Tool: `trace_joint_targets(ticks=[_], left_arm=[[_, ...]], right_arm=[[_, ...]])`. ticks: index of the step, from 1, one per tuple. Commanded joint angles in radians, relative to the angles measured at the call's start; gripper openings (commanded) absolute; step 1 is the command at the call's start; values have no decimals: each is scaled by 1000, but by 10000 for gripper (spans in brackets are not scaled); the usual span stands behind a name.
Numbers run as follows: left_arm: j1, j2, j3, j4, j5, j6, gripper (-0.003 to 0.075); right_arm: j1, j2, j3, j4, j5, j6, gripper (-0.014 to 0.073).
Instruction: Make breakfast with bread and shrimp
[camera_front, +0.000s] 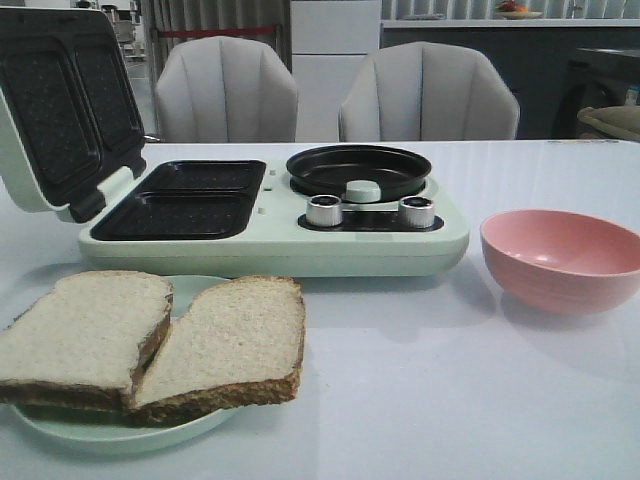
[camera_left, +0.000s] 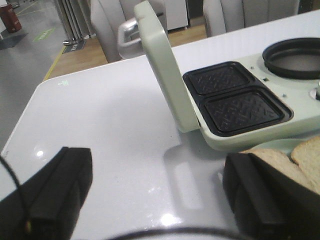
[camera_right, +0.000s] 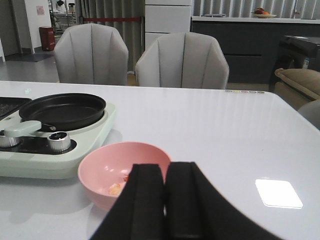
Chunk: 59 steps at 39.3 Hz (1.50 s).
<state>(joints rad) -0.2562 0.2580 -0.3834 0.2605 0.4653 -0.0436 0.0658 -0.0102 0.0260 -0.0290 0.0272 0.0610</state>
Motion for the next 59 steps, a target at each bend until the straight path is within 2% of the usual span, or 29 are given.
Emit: trace_joint_targets(ticks=[1, 10, 15, 22, 28, 35, 48, 53, 59], left_arm=[[-43, 29, -26, 46, -19, 63, 586], [-191, 105, 3, 231, 31, 86, 586], [-312, 175, 21, 341, 55, 86, 586], [-470, 290, 27, 468, 100, 86, 586], [-554, 428, 30, 556, 123, 71, 586], [-592, 593, 30, 728, 134, -54, 586], [-592, 879, 30, 1004, 88, -265, 586], [-581, 964, 30, 1064, 72, -336, 586], [-549, 1030, 25, 1140, 55, -341, 586]], right_arm=[[-3, -22, -15, 0, -93, -6, 153], [-3, -22, -15, 0, -93, -6, 153], [-3, -22, -15, 0, -93, -6, 153], [-3, -22, -15, 0, -93, -6, 153], [-3, -22, -15, 0, -93, -6, 153], [-3, -22, -15, 0, -93, -6, 153], [-3, -22, -15, 0, -93, -6, 153], [-3, -22, -15, 0, -93, -6, 153], [-3, -22, -15, 0, -93, -6, 153]])
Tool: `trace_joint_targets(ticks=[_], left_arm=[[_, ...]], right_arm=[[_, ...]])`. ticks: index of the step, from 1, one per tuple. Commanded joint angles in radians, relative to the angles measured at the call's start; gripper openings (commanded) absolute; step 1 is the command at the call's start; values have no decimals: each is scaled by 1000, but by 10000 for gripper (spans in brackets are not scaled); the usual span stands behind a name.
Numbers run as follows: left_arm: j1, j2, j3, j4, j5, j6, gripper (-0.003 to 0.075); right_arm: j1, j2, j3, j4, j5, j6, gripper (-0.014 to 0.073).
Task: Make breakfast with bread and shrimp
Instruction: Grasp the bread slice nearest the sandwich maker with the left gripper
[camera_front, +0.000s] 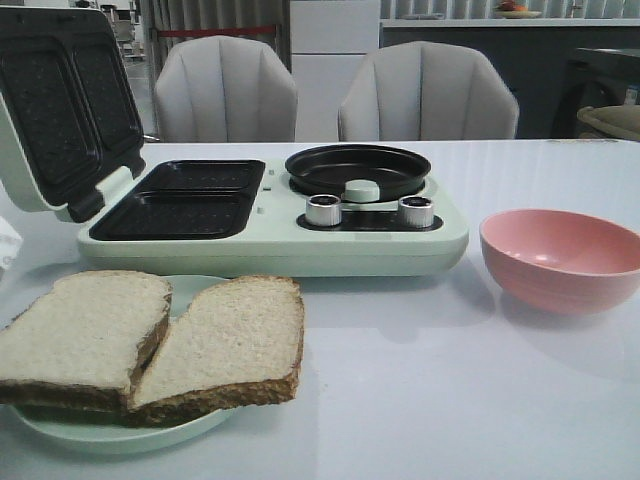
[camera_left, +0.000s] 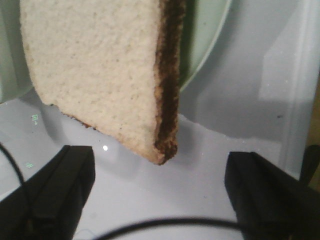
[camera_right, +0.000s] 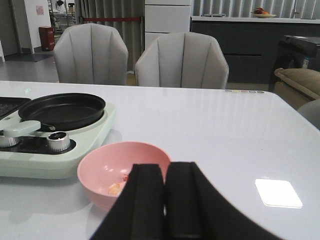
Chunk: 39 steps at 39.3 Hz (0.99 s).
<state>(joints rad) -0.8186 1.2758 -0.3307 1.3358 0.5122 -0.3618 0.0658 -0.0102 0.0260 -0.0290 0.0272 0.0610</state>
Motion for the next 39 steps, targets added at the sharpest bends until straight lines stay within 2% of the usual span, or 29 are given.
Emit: trace_joint_targets(ticks=[1, 13, 21, 30, 33, 39], left_arm=[[17, 20, -32, 65, 8, -22, 586], [23, 124, -108, 72, -33, -32, 586], [43, 224, -174, 86, -7, -111, 586], [55, 278, -213, 103, 7, -116, 577], [55, 282, -213, 105, 9, -116, 513], [55, 282, -213, 99, 42, -116, 272]], right_arm=[[-3, -22, -15, 0, -93, -6, 153], [-3, -22, -15, 0, -93, -6, 153], [-3, -22, -15, 0, -93, -6, 153], [-3, -22, -15, 0, -93, -6, 153], [-3, -22, -15, 0, -93, -6, 153], [-3, -22, -15, 0, -93, -6, 153]])
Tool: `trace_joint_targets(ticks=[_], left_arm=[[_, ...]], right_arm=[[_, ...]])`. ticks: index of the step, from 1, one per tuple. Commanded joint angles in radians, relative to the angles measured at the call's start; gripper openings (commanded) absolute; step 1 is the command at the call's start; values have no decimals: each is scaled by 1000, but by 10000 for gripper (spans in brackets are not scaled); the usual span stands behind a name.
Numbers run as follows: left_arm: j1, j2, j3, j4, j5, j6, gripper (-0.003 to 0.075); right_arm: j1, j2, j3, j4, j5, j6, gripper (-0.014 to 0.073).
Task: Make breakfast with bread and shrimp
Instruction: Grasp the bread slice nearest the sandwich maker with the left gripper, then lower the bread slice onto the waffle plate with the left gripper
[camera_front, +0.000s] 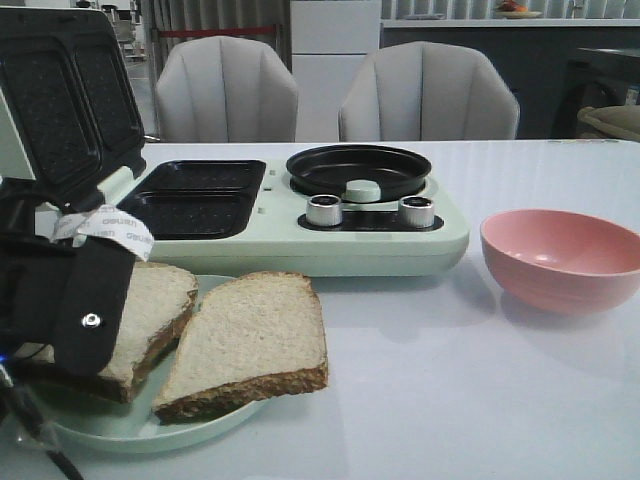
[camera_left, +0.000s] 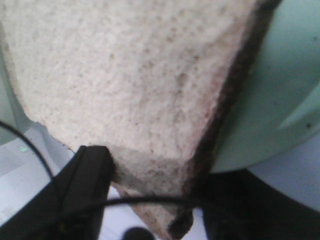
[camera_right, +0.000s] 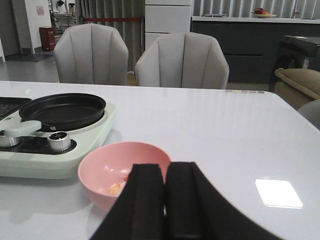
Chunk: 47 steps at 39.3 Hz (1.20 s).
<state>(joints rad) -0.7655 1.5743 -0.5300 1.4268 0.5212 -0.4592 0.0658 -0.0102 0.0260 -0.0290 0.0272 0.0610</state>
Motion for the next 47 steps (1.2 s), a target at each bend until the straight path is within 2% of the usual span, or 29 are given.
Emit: trace_joint_targets(ticks=[1, 3, 6, 33, 40, 47], left_arm=[[2, -16, -14, 8, 42, -18, 252], [2, -18, -14, 1, 56, -18, 193], [0, -27, -14, -3, 65, -18, 165], [-26, -365, -53, -6, 68, -18, 166], [-4, -364, -137, 68, 61, -18, 166], [80, -280, -271, 123, 0, -18, 166]], right_arm=[[-3, -22, -15, 0, -93, -6, 153], [-3, -22, -15, 0, -93, -6, 153], [-3, -22, -15, 0, -93, -6, 153], [-3, -22, -15, 0, -93, -6, 153], [-3, -22, -15, 0, -93, -6, 153], [-3, -22, -15, 0, -93, -6, 153]])
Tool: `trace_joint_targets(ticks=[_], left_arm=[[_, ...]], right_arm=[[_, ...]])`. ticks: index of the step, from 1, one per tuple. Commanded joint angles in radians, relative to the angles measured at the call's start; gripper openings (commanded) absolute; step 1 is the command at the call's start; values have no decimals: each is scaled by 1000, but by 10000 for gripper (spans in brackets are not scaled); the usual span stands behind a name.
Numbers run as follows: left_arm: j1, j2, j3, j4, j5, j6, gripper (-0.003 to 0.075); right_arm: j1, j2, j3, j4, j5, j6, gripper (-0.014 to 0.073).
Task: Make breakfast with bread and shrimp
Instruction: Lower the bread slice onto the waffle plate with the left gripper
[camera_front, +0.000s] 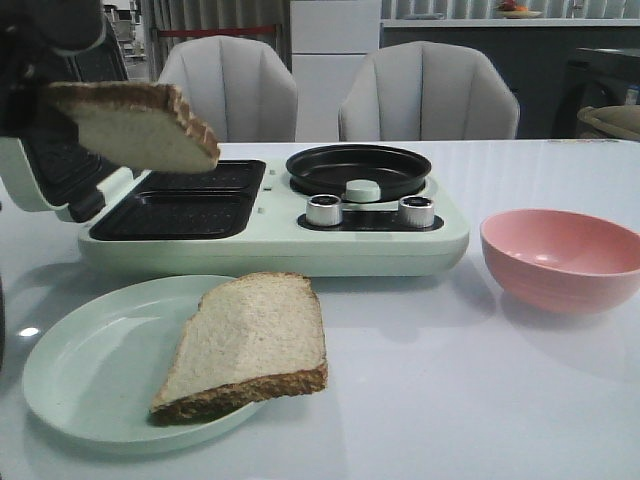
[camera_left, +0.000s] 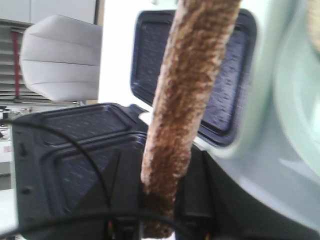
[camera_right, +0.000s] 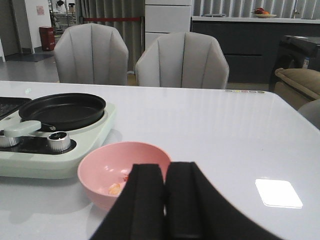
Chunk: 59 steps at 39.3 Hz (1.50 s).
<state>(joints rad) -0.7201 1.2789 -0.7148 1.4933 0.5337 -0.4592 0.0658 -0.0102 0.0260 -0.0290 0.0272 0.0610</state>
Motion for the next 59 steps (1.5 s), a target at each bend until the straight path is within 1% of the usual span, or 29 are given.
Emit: trace_joint_targets(ticks=[1, 11, 15, 20, 27, 33, 37, 48, 52, 55, 59], left_arm=[[47, 29, -104, 58, -21, -18, 166], [191, 225, -325, 66, -81, -18, 166], [238, 302, -412, 66, -126, -18, 166], [266, 385, -498, 79, -151, -18, 166], [274, 494, -601, 89, -163, -18, 166], [281, 570, -646, 89, -171, -18, 166], [283, 608, -648, 89, -176, -18, 166], [285, 649, -648, 89, -169, -34, 171], [285, 653, -642, 85, -173, -46, 218], [285, 655, -632, 82, -175, -57, 290], [291, 659, -621, 81, -181, -62, 408]], right_arm=[[-3, -22, -15, 0, -93, -6, 153], [-3, -22, -15, 0, -93, -6, 153], [-3, -22, -15, 0, -93, -6, 153], [-3, -22, -15, 0, -93, -6, 153], [-3, -22, -15, 0, -93, -6, 153], [-3, -22, -15, 0, -93, -6, 153], [-3, -22, -15, 0, -93, -6, 153], [-3, -22, -15, 0, -93, -6, 153], [-3, -22, -15, 0, -93, -6, 153], [-3, -22, -15, 0, -93, -6, 153], [-3, -22, -15, 0, -93, -6, 153]])
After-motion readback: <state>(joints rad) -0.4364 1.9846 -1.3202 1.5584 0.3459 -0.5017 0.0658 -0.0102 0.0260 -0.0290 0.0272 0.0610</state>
